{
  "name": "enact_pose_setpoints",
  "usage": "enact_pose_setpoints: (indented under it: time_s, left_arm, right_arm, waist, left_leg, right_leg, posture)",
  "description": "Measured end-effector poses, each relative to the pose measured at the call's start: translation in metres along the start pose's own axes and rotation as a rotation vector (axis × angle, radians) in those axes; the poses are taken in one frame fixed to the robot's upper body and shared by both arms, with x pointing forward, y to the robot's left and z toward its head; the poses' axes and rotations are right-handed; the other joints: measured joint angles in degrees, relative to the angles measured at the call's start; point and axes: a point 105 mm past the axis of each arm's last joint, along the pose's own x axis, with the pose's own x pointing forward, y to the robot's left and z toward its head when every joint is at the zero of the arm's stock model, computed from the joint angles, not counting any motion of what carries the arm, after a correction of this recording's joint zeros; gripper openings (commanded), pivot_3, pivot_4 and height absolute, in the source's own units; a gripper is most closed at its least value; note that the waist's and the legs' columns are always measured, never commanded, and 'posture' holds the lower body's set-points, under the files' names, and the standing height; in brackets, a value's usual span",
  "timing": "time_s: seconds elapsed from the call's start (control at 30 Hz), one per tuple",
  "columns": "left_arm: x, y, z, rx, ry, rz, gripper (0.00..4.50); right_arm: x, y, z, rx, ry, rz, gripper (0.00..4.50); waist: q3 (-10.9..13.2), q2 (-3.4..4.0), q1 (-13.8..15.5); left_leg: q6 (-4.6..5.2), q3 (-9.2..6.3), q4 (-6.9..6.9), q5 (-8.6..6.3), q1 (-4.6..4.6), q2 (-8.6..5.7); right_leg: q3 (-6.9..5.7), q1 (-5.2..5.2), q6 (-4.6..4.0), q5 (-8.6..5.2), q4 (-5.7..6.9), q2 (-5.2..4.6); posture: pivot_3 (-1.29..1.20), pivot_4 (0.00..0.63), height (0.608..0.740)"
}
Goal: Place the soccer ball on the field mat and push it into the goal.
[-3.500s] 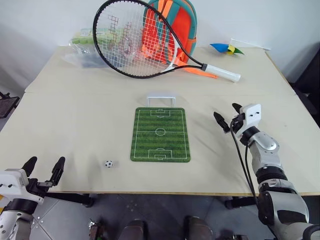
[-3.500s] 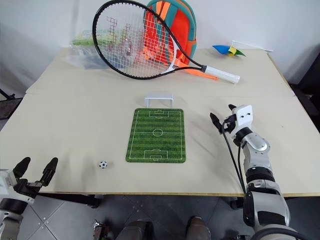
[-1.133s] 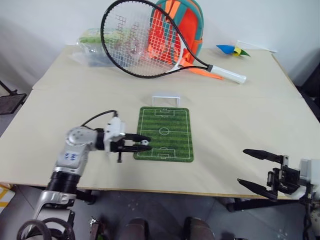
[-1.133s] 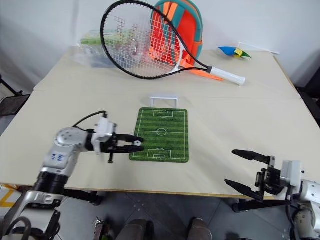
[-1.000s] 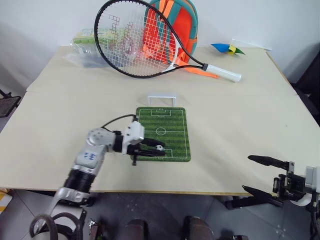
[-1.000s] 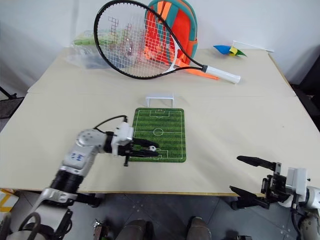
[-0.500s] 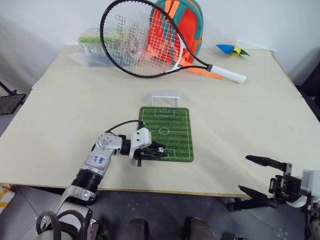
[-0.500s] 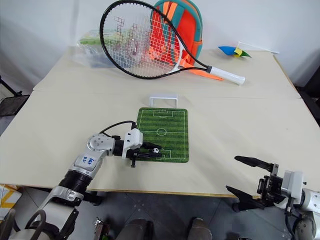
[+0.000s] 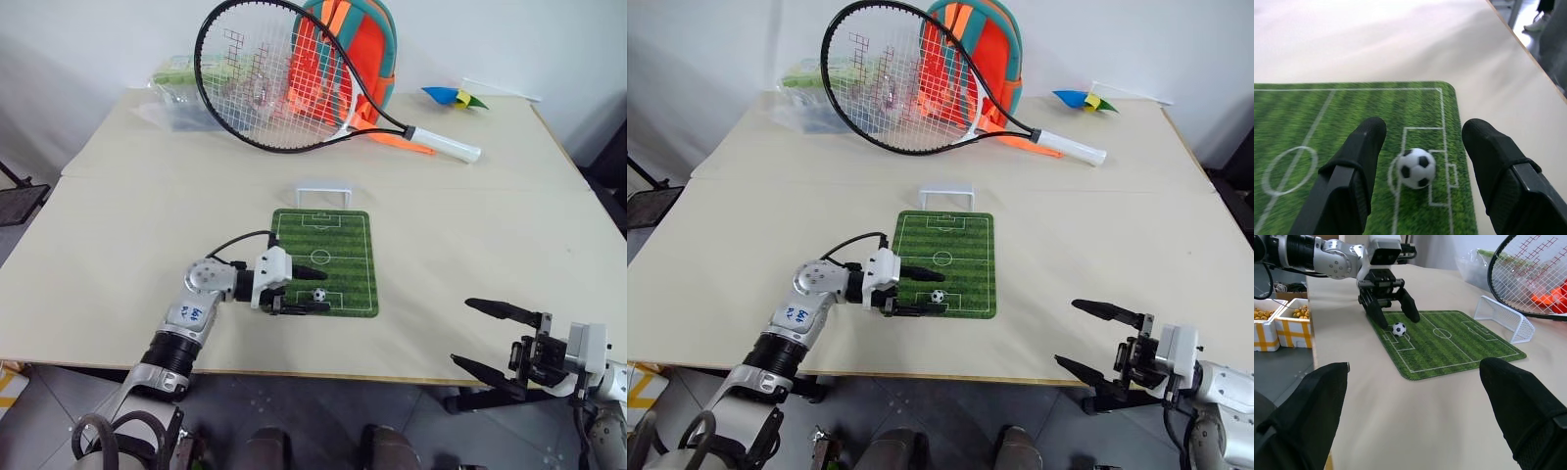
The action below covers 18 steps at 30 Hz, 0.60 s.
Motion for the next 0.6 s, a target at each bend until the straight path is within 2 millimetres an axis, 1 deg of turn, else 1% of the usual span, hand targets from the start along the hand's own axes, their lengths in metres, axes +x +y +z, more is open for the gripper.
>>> enact_pose_setpoints:
  time_s: [0.1, 0.17, 0.2, 0.23, 0.27, 0.3, 0.33, 0.37, 0.43, 0.47, 0.53, 0.6]
  left_arm:
    - [-0.030, -0.001, 0.016, 0.004, -0.068, 0.041, 2.99]
    - [-0.061, -0.005, 0.026, 0.006, -0.110, 0.091, 2.99]
    - [-0.079, -0.010, 0.027, -0.001, -0.106, 0.111, 2.81]
    - [-0.089, -0.014, 0.025, -0.015, -0.092, 0.119, 2.60]
    - [-0.102, -0.024, 0.020, -0.047, -0.068, 0.120, 2.44]
    - [-0.112, -0.035, 0.011, -0.094, -0.043, 0.118, 2.14]
    - [-0.124, -0.050, -0.002, -0.165, -0.011, 0.121, 1.83]
    - [-0.130, -0.062, -0.013, -0.223, 0.004, 0.126, 1.46]
    - [-0.133, -0.078, -0.024, -0.285, 0.012, 0.118, 0.89]
    - [-0.132, -0.081, -0.026, -0.292, 0.008, 0.117, 0.49]
    - [-0.123, -0.081, -0.020, -0.261, -0.012, 0.107, 0.01]
    - [-0.101, -0.080, -0.008, -0.216, -0.055, 0.060, 0.01]
  right_arm:
    - [0.004, -0.003, -0.001, 0.001, -0.009, -0.001, 4.50]
    - [0.006, -0.003, -0.002, 0.007, -0.019, -0.002, 4.50]
    - [0.006, -0.003, -0.002, 0.007, -0.025, -0.006, 4.50]
    - [0.006, -0.003, -0.002, 0.000, -0.030, -0.010, 4.50]
    - [0.009, -0.004, 0.000, -0.013, -0.048, -0.009, 4.50]
    - [0.011, -0.005, 0.002, -0.024, -0.059, -0.008, 4.50]
    - [0.011, -0.005, 0.003, -0.032, -0.066, -0.002, 4.50]
    - [0.010, -0.004, 0.002, -0.031, -0.065, 0.003, 4.50]
    - [0.011, -0.002, 0.002, -0.034, -0.067, 0.024, 4.50]
    - [0.012, 0.000, 0.002, -0.033, -0.068, 0.041, 4.50]
    - [0.014, 0.000, 0.003, -0.038, -0.073, 0.062, 4.50]
    - [0.015, 0.000, 0.003, -0.042, -0.073, 0.078, 4.50]
  waist:
    - [0.0, 0.00, -0.3]
    - [0.0, 0.02, -0.9]
    - [0.0, 0.03, -1.0]
    - [0.0, 0.03, -1.0]
    - [0.0, 0.04, -1.1]
    - [0.0, 0.06, -1.3]
    - [0.0, 0.09, -1.4]
    - [0.0, 0.10, -1.4]
    - [0.0, 0.08, -0.7]
    - [0.0, 0.08, -0.1]
    - [0.0, 0.08, 0.5]
    - [0.0, 0.08, 0.8]
  left_leg:
    - [-0.01, 0.01, -0.02, 0.00, 0.02, 0.04]
    - [-0.01, 0.02, -0.04, 0.00, 0.05, 0.06]
    - [-0.01, 0.02, -0.05, -0.01, 0.06, 0.05]
    - [-0.01, 0.02, -0.05, -0.01, 0.06, 0.05]
    - [-0.01, 0.03, -0.05, -0.02, 0.05, 0.04]
    - [0.01, 0.06, -0.04, -0.04, 0.08, 0.04]
    - [0.03, 0.10, -0.06, -0.09, 0.12, 0.04]
    - [0.02, 0.12, -0.06, -0.12, 0.12, 0.06]
    - [0.05, 0.10, 0.04, -0.15, 0.07, 0.06]
    - [0.05, 0.10, 0.11, -0.16, 0.05, 0.06]
    - [0.08, 0.09, 0.19, -0.17, 0.02, 0.03]
    - [0.13, 0.16, 0.20, -0.21, 0.05, 0.00]
  right_leg:
    - [0.04, -0.05, 0.00, 0.00, 0.03, 0.02]
    - [0.07, -0.05, -0.01, 0.00, 0.03, 0.03]
    - [0.07, -0.05, -0.01, 0.00, 0.03, 0.02]
    - [0.07, -0.04, -0.01, 0.00, 0.03, 0.02]
    - [0.09, -0.04, 0.00, 0.00, 0.02, 0.01]
    - [0.12, -0.03, 0.00, 0.00, 0.02, 0.01]
    - [0.16, -0.04, 0.00, 0.00, 0.03, 0.01]
    - [0.17, -0.05, 0.00, 0.00, 0.02, 0.03]
    - [0.16, -0.05, 0.00, 0.00, 0.02, 0.02]
    - [0.18, -0.04, 0.01, 0.01, 0.04, 0.02]
    - [0.24, -0.01, 0.06, 0.05, 0.03, 0.01]
    - [0.35, -0.01, 0.09, 0.07, 0.03, 0.01]
  posture:
    - [0.00, 0.150, 0.740]
    - [0.00, 0.150, 0.740]
    - [0.00, 0.150, 0.740]
    - [0.00, 0.150, 0.740]
    - [0.00, 0.150, 0.740]
    - [0.00, 0.150, 0.740]
    - [0.00, 0.150, 0.740]
    - [0.00, 0.150, 0.740]
    - [0.00, 0.150, 0.740]
    - [0.00, 0.150, 0.740]
    - [0.00, 0.150, 0.740]
    - [0.00, 0.150, 0.740]
